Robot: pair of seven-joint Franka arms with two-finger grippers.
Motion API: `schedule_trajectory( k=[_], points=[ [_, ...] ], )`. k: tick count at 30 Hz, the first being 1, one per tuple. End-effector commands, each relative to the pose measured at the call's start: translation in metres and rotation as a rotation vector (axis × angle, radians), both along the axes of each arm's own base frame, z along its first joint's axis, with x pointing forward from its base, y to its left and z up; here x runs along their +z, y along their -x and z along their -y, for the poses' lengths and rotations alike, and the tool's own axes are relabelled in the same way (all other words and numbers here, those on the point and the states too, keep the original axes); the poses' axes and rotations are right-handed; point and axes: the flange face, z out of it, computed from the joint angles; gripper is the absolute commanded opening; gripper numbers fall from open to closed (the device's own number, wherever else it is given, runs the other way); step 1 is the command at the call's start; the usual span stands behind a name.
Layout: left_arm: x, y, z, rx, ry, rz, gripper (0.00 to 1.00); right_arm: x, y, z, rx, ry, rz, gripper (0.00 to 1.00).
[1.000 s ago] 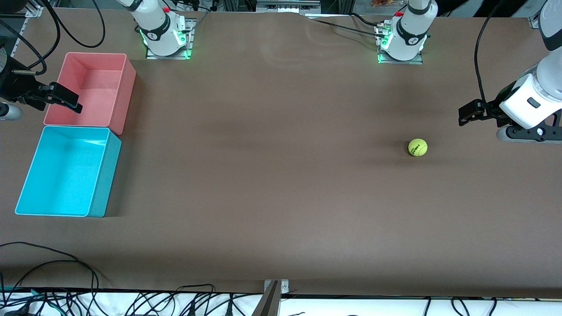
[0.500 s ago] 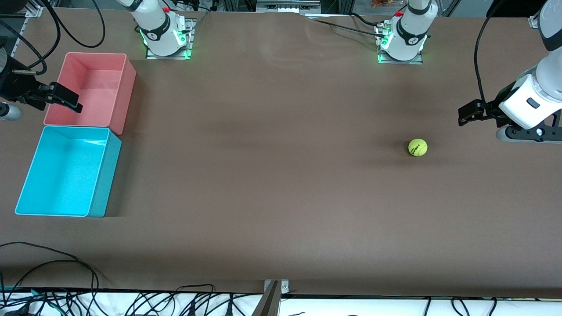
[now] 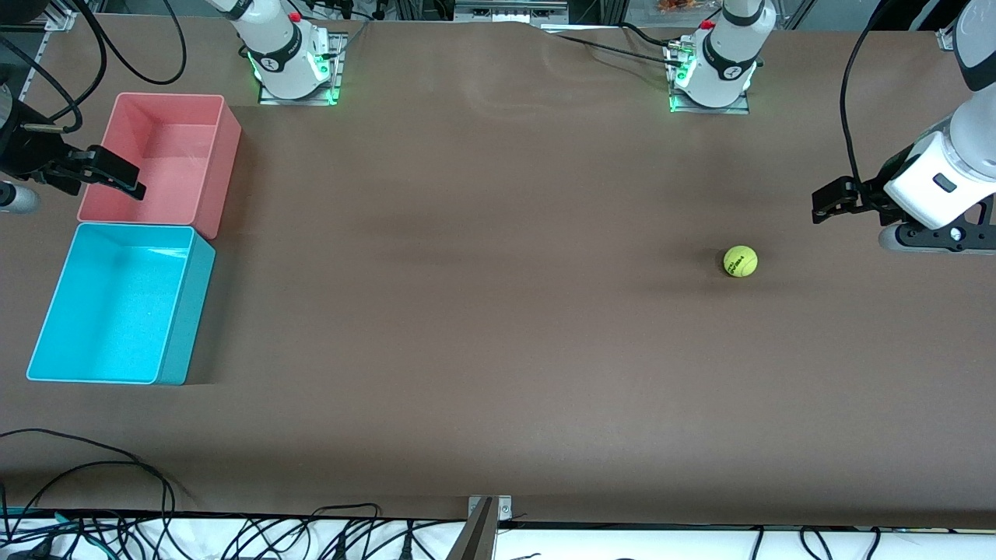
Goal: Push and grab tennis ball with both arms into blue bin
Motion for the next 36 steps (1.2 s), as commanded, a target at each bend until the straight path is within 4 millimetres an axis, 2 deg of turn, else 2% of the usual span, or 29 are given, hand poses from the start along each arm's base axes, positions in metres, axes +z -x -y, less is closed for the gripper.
schedule_trajectory(
  k=[1, 10, 11, 13, 16, 18, 19, 26, 30, 36],
  points=[
    [-0.001, 0.002, 0.002, 0.008, -0.013, 0.005, 1.0, 0.007, 0.002, -0.001, 0.0, -0.012, -0.001, 1.0],
    [-0.002, 0.002, 0.002, 0.145, -0.027, 0.008, 0.98, 0.006, 0.002, -0.001, 0.001, -0.009, -0.001, 1.0],
    [-0.002, 0.002, 0.002, 0.166, -0.029, 0.009, 0.9, 0.007, 0.002, -0.002, 0.003, -0.009, 0.0, 1.0],
    [-0.002, 0.002, 0.002, 0.206, -0.034, 0.01, 0.67, 0.007, 0.002, -0.004, 0.004, -0.009, 0.0, 1.0],
    [-0.002, 0.002, 0.001, 0.244, -0.039, 0.012, 0.24, 0.007, 0.002, -0.004, 0.004, -0.009, -0.001, 1.0],
    [-0.002, 0.002, 0.001, 0.247, -0.04, 0.009, 0.05, 0.006, 0.002, -0.004, 0.003, -0.009, -0.001, 1.0],
    [-0.002, 0.002, 0.0, 0.25, -0.04, 0.006, 0.0, 0.006, 0.002, -0.004, 0.003, -0.009, -0.001, 1.0],
    [-0.004, 0.003, -0.009, 0.266, -0.043, -0.005, 0.0, 0.005, 0.0, -0.005, 0.003, -0.007, 0.003, 1.0],
    [-0.011, 0.0, -0.016, 0.293, -0.046, -0.018, 0.0, 0.003, -0.001, -0.005, 0.003, -0.006, 0.0, 1.0],
    [-0.024, -0.006, -0.03, 0.446, -0.063, -0.033, 0.0, 0.003, -0.001, -0.005, 0.003, -0.005, -0.001, 1.0]
  ],
)
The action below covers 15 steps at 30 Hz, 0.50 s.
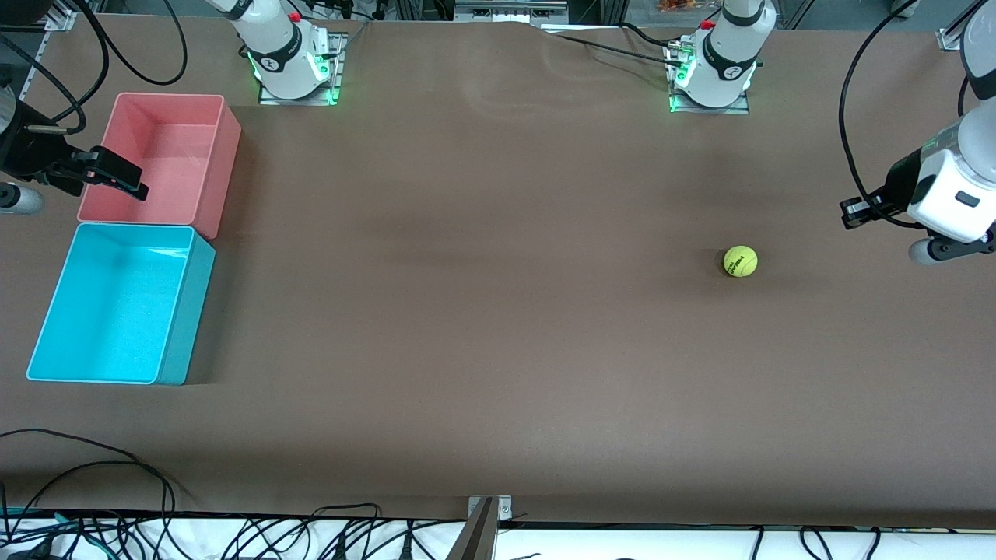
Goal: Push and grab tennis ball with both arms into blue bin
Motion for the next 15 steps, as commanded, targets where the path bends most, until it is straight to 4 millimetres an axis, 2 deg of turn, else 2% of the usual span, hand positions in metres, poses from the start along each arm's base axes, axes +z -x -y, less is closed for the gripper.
schedule_trajectory(
  k=[1, 7, 15],
  points=[
    [-0.012, -0.004, -0.016, 0.142, -0.028, -0.017, 0.0, 0.004, -0.001, -0.002, -0.002, -0.005, 0.001, 1.0],
    [-0.033, -0.01, -0.048, 0.38, -0.056, -0.046, 0.0, 0.005, 0.0, -0.002, 0.0, -0.005, 0.001, 1.0],
    [-0.063, -0.019, -0.064, 0.777, -0.123, -0.058, 0.0, 0.005, 0.0, -0.002, 0.0, -0.005, 0.001, 1.0]
  ],
)
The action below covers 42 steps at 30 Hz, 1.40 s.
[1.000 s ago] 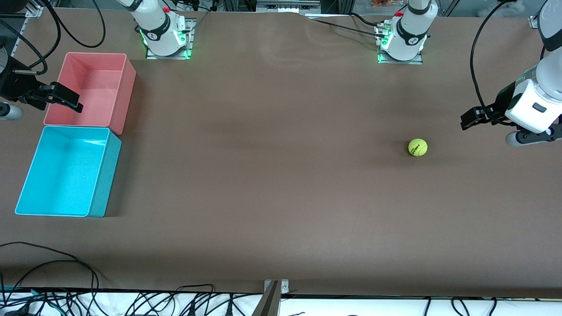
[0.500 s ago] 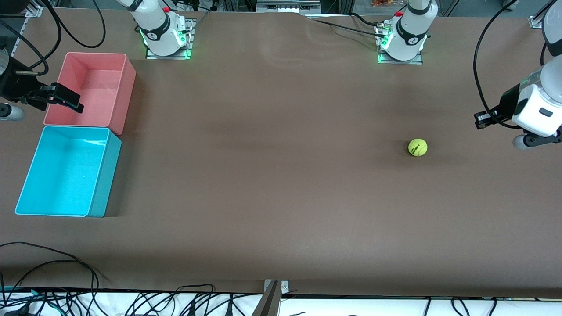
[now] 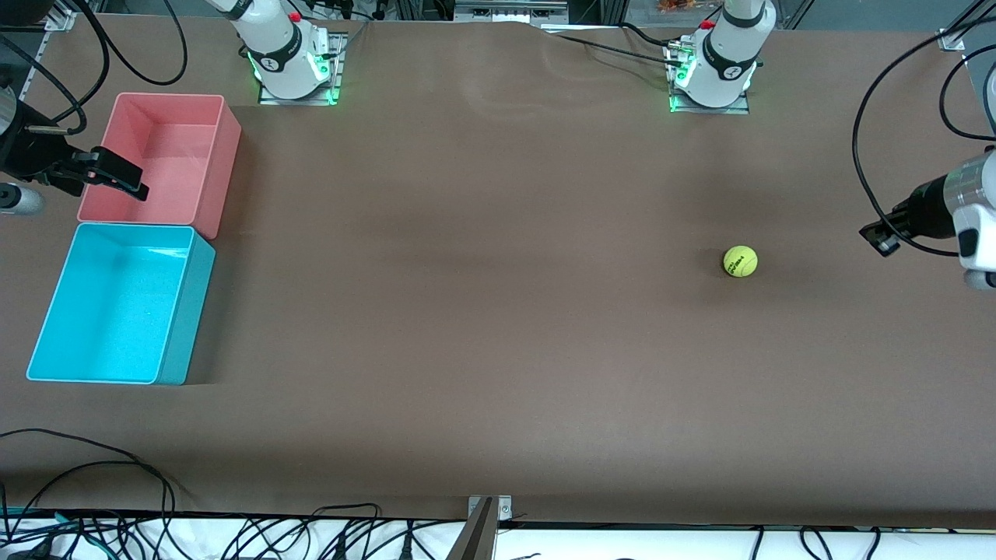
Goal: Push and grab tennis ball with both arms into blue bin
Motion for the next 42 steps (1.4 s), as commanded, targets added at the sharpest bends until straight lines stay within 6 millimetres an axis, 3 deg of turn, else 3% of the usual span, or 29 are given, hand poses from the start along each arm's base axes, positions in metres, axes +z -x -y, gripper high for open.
schedule_trajectory(
  k=[1, 7, 15, 31, 42],
  points=[
    [-0.02, -0.005, -0.014, 0.263, -0.058, 0.001, 0.0, 0.005, 0.0, -0.001, -0.002, -0.005, 0.001, 1.0],
    [-0.052, 0.0, -0.025, 0.455, -0.051, -0.004, 0.0, 0.005, 0.0, -0.002, 0.0, -0.005, -0.001, 1.0],
    [-0.111, 0.017, -0.026, 0.687, -0.103, 0.012, 0.0, 0.005, 0.0, -0.002, 0.0, -0.007, -0.001, 1.0],
    [-0.231, 0.086, -0.02, 0.774, -0.112, 0.069, 0.0, 0.005, 0.0, -0.004, 0.003, -0.007, -0.001, 1.0],
    [-0.285, 0.096, -0.019, 0.782, -0.091, 0.131, 0.0, 0.005, 0.0, -0.003, 0.001, -0.007, -0.001, 1.0]
  ],
)
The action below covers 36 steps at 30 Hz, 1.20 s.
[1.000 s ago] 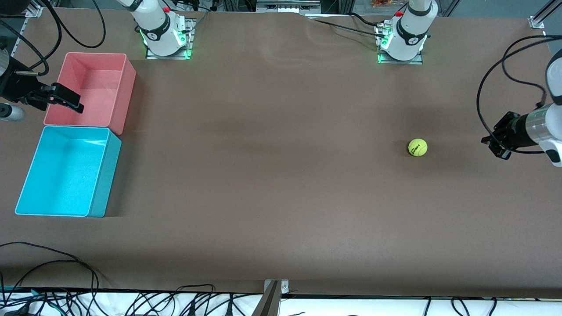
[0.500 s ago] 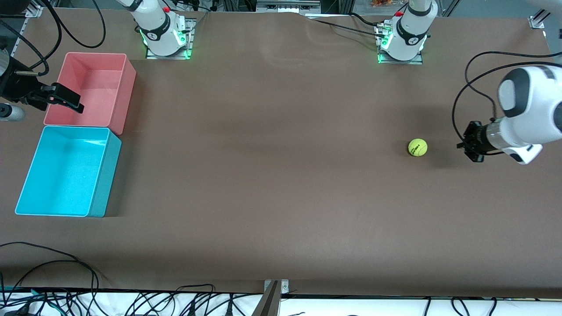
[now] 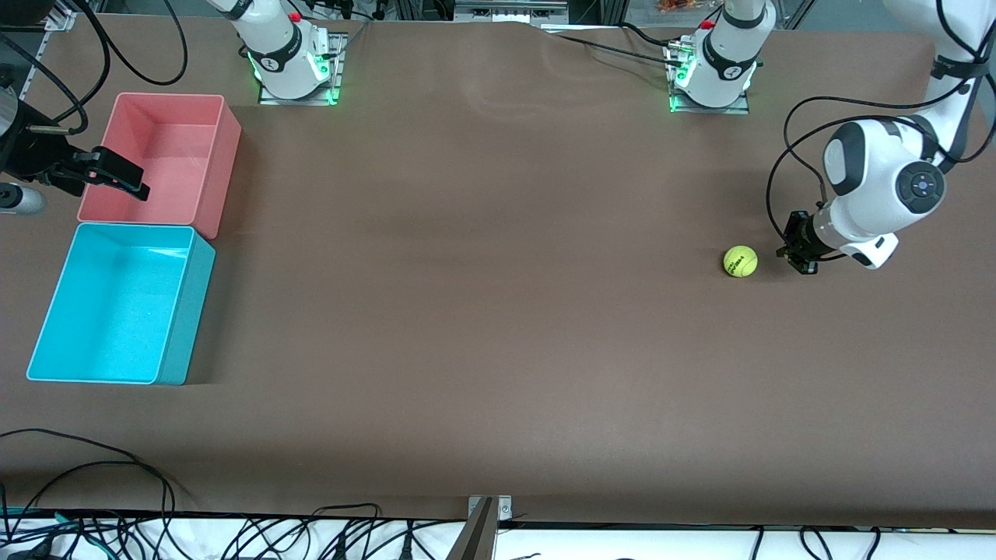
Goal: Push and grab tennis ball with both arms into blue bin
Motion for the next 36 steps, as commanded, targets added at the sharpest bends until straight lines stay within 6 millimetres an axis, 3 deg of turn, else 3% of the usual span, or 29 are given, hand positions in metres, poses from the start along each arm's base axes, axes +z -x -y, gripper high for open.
schedule_trajectory(
  k=[1, 4, 13, 19, 24, 29, 36],
  points=[
    [-0.021, 0.002, -0.001, 0.018, 0.001, 0.04, 0.0, 0.005, 0.0, -0.002, -0.001, -0.007, -0.001, 1.0],
    [-0.036, 0.002, 0.001, 0.002, -0.004, 0.038, 0.0, 0.005, 0.0, -0.002, -0.001, -0.007, -0.002, 1.0],
    [-0.057, 0.003, -0.007, -0.039, -0.029, 0.036, 0.0, 0.005, 0.0, -0.001, -0.003, -0.007, -0.001, 1.0],
    [-0.058, 0.005, -0.014, -0.06, -0.039, 0.032, 0.0, 0.005, 0.0, -0.001, -0.003, -0.007, -0.002, 1.0],
    [-0.058, 0.01, -0.041, -0.089, -0.081, 0.025, 0.0, 0.005, 0.0, -0.001, -0.003, -0.007, -0.002, 1.0],
    [-0.057, 0.011, -0.055, -0.104, -0.103, 0.023, 0.0, 0.005, 0.0, -0.001, -0.003, -0.007, -0.002, 1.0],
    [-0.056, 0.011, -0.054, -0.094, -0.107, 0.026, 0.0, 0.005, 0.0, -0.001, -0.003, -0.007, -0.002, 1.0]
  ],
)
